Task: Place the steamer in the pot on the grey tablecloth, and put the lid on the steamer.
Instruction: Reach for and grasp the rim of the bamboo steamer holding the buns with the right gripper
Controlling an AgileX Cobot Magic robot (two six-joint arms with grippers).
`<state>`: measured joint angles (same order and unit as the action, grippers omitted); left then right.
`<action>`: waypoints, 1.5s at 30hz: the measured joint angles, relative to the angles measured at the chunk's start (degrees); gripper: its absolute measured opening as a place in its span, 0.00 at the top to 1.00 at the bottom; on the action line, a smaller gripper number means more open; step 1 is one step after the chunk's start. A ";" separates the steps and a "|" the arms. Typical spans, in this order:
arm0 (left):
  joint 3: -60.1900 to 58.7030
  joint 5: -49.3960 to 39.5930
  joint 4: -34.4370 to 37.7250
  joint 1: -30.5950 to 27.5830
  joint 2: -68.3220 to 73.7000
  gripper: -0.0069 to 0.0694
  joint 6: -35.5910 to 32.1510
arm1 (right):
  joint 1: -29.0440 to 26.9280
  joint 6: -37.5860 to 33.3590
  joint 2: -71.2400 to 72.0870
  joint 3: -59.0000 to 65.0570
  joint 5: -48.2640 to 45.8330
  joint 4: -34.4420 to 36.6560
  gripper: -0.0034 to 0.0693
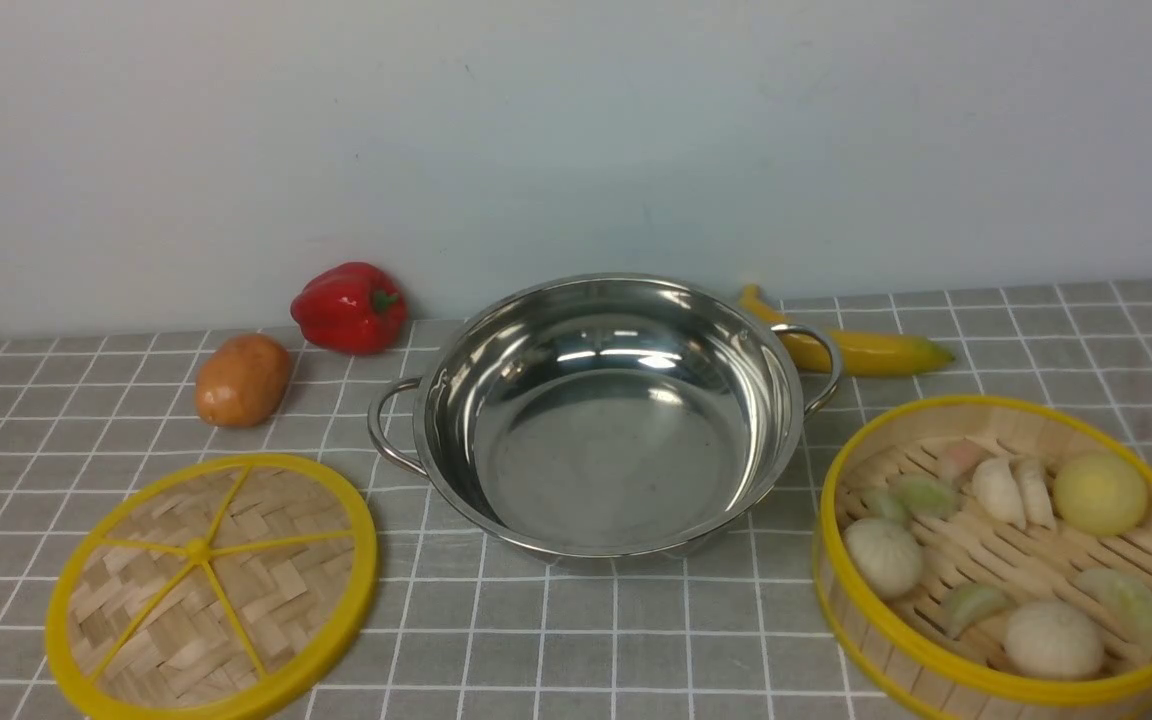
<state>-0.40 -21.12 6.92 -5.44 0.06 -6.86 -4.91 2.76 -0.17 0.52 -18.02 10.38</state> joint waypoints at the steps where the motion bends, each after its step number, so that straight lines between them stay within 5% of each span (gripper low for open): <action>1: 0.00 0.00 0.00 0.00 0.00 0.59 0.00 | 0.00 0.00 0.00 0.00 0.00 0.00 0.62; 13: 0.00 2.81 0.01 0.00 0.00 0.59 -0.29 | 0.00 -0.05 0.00 0.00 1.26 -0.18 0.62; 22: -0.02 28.39 1.31 0.00 -0.08 0.59 -0.24 | 0.00 0.00 0.00 0.00 31.58 6.17 0.62; 28: -0.02 37.56 1.31 0.00 -0.08 0.59 -0.24 | 0.00 0.00 0.00 0.00 41.15 7.20 0.62; 37: -0.02 43.55 1.31 0.00 -0.08 0.59 -0.24 | 0.00 0.73 0.00 0.00 42.92 7.36 0.62; 45: -0.02 50.02 1.31 0.00 -0.08 0.59 -0.24 | 0.00 11.56 0.00 0.00 44.18 7.42 0.62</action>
<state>-0.42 28.90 8.24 -5.44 -0.02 -7.10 -4.91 14.32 -0.17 0.52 26.16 17.79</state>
